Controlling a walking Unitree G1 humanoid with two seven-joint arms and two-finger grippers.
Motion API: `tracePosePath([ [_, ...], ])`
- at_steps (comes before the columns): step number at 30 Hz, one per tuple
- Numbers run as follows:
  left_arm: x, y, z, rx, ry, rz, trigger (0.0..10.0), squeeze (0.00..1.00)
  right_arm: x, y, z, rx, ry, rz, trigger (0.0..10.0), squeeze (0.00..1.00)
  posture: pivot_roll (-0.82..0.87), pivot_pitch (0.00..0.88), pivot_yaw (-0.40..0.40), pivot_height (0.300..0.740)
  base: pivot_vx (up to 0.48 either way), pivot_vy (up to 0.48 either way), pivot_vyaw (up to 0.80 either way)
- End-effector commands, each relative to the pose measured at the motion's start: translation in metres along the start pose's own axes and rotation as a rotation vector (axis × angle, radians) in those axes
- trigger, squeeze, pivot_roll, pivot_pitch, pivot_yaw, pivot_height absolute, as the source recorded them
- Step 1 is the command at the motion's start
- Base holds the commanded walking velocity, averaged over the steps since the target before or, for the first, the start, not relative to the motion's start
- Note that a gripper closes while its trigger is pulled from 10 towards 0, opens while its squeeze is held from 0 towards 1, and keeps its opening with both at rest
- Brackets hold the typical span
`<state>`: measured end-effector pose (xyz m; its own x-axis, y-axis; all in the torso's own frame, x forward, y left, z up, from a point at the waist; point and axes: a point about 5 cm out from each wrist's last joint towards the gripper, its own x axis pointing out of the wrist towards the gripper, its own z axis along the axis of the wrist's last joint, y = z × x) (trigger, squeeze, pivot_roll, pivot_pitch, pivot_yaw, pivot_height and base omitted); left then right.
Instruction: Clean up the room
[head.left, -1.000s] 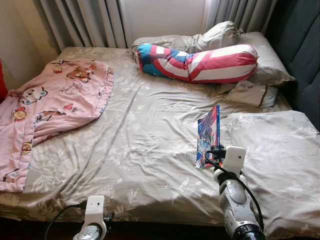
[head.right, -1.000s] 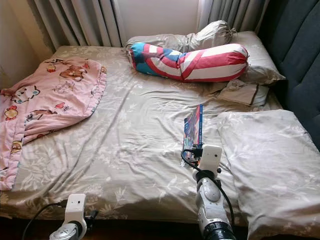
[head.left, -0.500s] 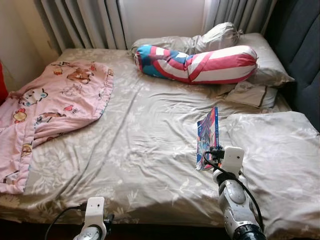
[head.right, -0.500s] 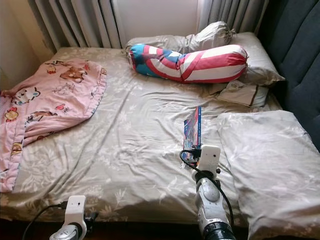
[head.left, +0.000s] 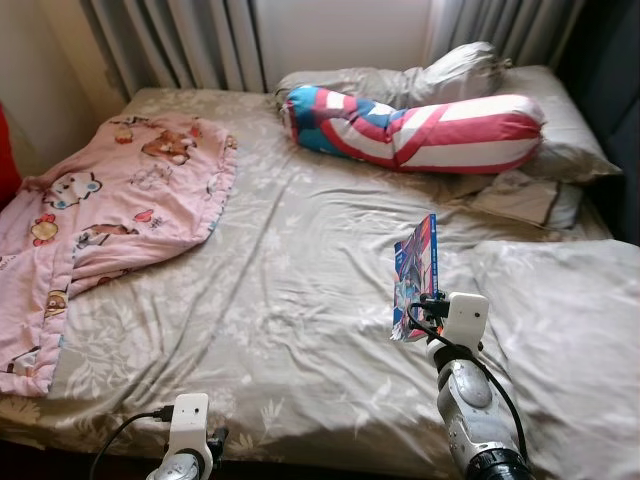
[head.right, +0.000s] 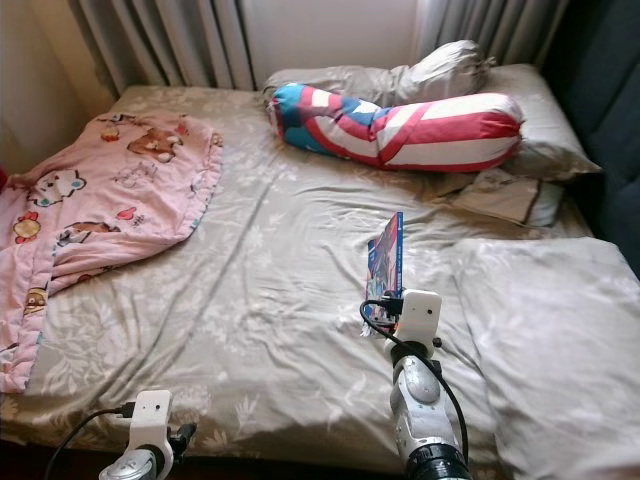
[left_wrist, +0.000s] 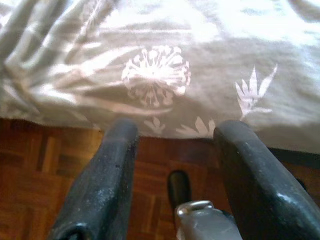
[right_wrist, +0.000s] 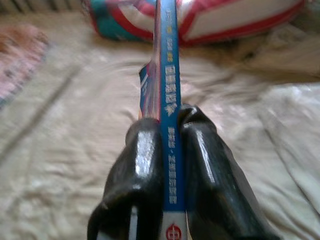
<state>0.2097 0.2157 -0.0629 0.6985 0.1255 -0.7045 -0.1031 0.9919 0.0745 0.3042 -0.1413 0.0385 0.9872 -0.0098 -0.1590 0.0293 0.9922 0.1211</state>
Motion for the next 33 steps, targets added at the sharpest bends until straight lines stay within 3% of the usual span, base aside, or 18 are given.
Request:
tracePosePath([
  [1,0.0002,-0.0046,-0.0007,-0.016,0.005,-0.013,10.0,0.0,0.0008,-0.0092,0.0052,-0.013,-0.023,-0.027,10.0,0.0,-0.09,0.063,0.0,0.74,0.0,0.0,0.0],
  [21,0.0002,-0.0042,-0.0011,-0.017,0.008,-0.015,10.0,0.0,0.0016,-0.0151,0.004,0.004,-0.009,-0.074,10.0,0.0,-0.08,0.069,-0.001,0.74,0.0,0.0,0.0],
  [27,0.0001,-0.0042,-0.0014,-0.017,0.009,-0.016,10.0,0.0,0.002,-0.0137,0.0038,0.004,-0.008,-0.07,10.0,0.0,-0.08,0.068,0.0,0.74,0.0,0.0,-0.69],
  [33,0.0,-0.0043,-0.0015,-0.017,0.008,-0.018,10.0,0.0,0.0024,-0.0138,0.0038,0.004,-0.003,-0.078,10.0,0.0,-0.08,0.067,0.001,0.74,0.0,0.0,0.0],
])
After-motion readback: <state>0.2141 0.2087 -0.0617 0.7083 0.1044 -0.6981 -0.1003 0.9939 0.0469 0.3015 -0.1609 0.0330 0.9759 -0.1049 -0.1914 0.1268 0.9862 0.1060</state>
